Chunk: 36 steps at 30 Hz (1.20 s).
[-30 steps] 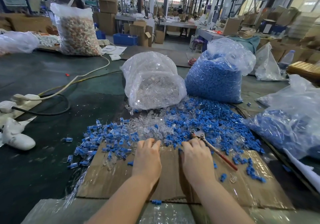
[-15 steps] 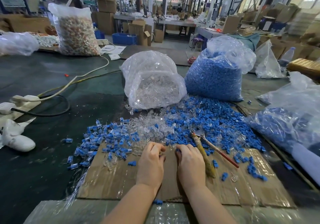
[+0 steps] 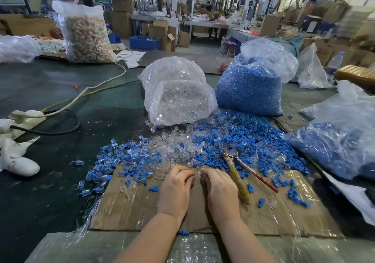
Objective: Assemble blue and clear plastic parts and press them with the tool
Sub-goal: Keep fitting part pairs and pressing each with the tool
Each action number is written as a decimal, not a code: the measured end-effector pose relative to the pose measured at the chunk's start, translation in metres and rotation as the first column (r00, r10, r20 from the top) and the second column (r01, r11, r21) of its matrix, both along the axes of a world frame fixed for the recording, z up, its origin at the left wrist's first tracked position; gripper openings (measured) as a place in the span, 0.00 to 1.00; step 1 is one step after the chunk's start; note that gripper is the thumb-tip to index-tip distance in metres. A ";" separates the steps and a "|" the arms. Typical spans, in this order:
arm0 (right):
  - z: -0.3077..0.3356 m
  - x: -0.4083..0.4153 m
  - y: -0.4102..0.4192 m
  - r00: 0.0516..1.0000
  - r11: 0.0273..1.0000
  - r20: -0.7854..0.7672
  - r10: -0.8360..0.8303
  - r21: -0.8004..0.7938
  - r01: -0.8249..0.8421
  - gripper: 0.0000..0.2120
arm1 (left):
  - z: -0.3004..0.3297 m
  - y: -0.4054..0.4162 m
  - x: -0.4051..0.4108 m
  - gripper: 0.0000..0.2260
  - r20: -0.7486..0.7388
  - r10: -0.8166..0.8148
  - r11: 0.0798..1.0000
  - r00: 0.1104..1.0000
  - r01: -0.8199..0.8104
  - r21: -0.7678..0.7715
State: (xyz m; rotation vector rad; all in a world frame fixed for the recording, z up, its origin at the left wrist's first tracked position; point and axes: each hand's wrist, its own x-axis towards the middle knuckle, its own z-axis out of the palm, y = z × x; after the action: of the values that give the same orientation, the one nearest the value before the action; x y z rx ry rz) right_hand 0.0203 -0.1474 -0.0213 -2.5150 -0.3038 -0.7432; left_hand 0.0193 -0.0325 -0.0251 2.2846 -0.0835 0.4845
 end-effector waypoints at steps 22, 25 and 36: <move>0.001 -0.003 -0.001 0.998 0.998 0.009 -0.058 0.004 0.058 0.10 | -0.002 0.003 0.002 0.19 -0.040 -0.018 0.990 0.999 0.023 0.140; 0.000 -0.002 -0.001 0.998 0.998 -0.020 -0.065 0.016 0.065 0.09 | -0.003 0.002 0.004 0.19 -0.077 -0.086 0.958 0.993 0.103 0.266; 0.000 -0.003 -0.001 0.998 0.998 -0.033 -0.059 0.035 0.061 0.07 | -0.001 0.002 0.001 0.17 -0.048 -0.089 0.992 0.995 0.093 0.090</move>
State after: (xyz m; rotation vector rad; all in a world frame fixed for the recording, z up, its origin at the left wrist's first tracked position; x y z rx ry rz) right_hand 0.0170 -0.1483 -0.0211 -2.5088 -0.2025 -0.7239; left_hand 0.0206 -0.0302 -0.0265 2.3688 -0.1906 0.3900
